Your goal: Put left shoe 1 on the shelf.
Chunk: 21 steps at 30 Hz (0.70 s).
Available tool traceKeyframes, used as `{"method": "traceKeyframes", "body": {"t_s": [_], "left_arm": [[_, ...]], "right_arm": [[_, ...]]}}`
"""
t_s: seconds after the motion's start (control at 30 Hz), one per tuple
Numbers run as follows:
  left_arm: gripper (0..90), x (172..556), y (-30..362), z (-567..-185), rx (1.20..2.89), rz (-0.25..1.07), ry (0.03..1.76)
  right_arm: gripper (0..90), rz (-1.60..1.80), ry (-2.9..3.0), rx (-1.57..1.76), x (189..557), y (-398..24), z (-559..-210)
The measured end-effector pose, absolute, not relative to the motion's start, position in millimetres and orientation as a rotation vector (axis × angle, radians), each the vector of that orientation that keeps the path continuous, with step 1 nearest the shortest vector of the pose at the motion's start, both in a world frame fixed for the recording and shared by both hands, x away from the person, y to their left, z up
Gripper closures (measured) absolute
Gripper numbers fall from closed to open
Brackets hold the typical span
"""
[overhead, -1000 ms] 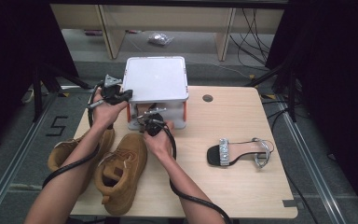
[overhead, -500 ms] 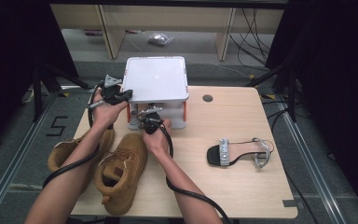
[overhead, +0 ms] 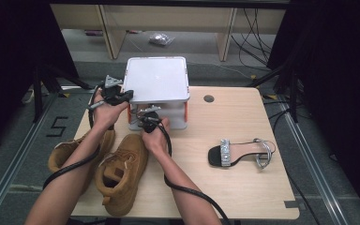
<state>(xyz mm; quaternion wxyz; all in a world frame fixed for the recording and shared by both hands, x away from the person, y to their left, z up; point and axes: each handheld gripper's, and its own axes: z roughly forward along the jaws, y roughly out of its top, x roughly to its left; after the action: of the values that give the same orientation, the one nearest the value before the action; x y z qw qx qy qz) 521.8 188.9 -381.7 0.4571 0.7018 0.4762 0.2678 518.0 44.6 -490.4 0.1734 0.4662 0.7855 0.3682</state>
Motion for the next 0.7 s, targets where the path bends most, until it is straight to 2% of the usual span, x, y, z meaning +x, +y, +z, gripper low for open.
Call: {"method": "traceKeyframes", "body": {"t_s": [0.1, 0.13, 0.2, 0.3, 0.33, 0.5, 0.7], "left_arm": [[89.9, 522.1, 188.7, -382.4, 1.720, 0.657, 1.168], [89.9, 522.2, 189.0, -382.3, 1.722, 0.658, 1.167], [89.9, 522.1, 190.1, -381.7, 1.729, 0.653, 1.169], [89.8, 523.0, 191.1, -382.2, 1.715, 0.641, 1.165], [89.9, 522.9, 191.7, -382.4, 1.716, 0.640, 1.165], [89.8, 523.1, 192.3, -382.9, 1.700, 0.627, 1.173], [88.9, 524.0, 193.4, -382.3, 1.698, 0.613, 1.177]], "right_arm": [[88.8, 1.041, 2.245, 1.274, 520.8, 44.3, -490.8], [84.7, 1.046, 2.269, 1.283, 520.2, 43.0, -488.8], [82.6, 1.046, 2.285, 1.288, 519.0, 41.2, -486.8], [72.7, 1.013, 2.371, 1.269, 513.6, 31.1, -477.1], [72.3, 1.001, 2.390, 1.271, 509.9, 26.6, -472.3], [62.9, 0.876, 2.417, 1.203, 499.9, -17.2, -445.0], [53.1, 0.763, 2.497, 1.182, 489.8, -67.9, -433.7]]}}
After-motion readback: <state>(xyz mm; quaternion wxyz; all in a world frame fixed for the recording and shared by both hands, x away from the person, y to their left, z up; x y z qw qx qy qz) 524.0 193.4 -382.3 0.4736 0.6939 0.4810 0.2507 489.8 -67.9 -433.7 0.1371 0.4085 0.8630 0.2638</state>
